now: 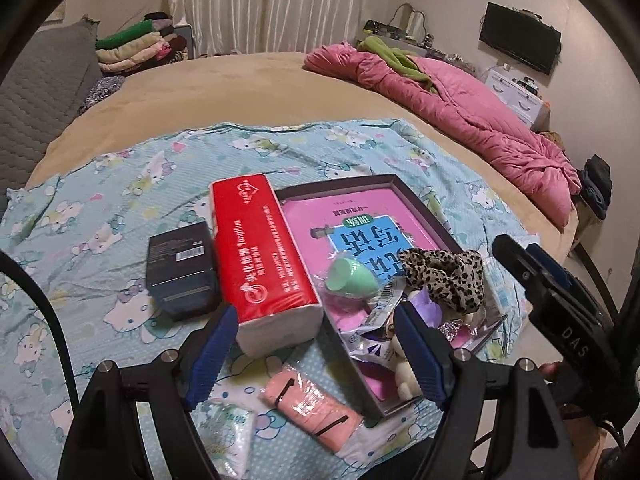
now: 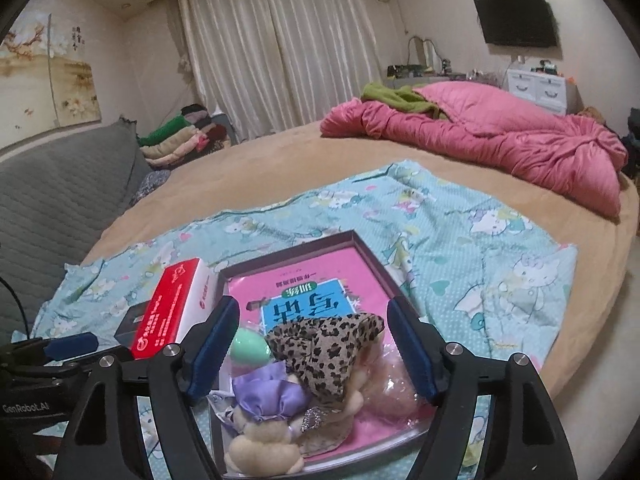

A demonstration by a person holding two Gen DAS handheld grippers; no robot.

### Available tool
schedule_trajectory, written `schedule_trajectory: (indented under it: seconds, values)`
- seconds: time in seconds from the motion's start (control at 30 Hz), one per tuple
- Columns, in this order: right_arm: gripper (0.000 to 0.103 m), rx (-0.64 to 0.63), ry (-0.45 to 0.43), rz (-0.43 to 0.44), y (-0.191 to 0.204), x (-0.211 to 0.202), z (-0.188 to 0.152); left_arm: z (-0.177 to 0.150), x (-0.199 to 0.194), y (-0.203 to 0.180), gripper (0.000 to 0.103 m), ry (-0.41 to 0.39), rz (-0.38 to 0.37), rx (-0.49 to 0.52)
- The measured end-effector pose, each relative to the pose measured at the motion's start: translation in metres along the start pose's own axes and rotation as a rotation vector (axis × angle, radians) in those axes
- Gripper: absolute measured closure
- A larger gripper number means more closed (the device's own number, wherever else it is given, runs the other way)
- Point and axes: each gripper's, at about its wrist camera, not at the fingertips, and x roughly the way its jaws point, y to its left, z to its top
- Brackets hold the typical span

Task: Organize soft objects
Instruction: 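Withdraw both grippers toward the Flower tissue packet and pink bagged item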

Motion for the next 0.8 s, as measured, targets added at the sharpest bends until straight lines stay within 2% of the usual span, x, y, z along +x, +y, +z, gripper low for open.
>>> schedule_trajectory:
  seconds: [0.23,0.47,0.8]
  values:
    - [0.025,-0.046,-0.039,0.001,0.011,-0.021,0.004,-0.003,-0.020,0.009,0.022,-0.025,0.014,-0.011]
    - [0.025,-0.058,-0.069,0.028,0.022,-0.038,0.013,-0.003,-0.042,0.035,0.022,-0.048,0.054,-0.042]
    - [0.024,-0.099,-0.056,0.086,0.043,-0.046,0.018,-0.006,-0.058,0.067,0.022,-0.054,0.096,-0.096]
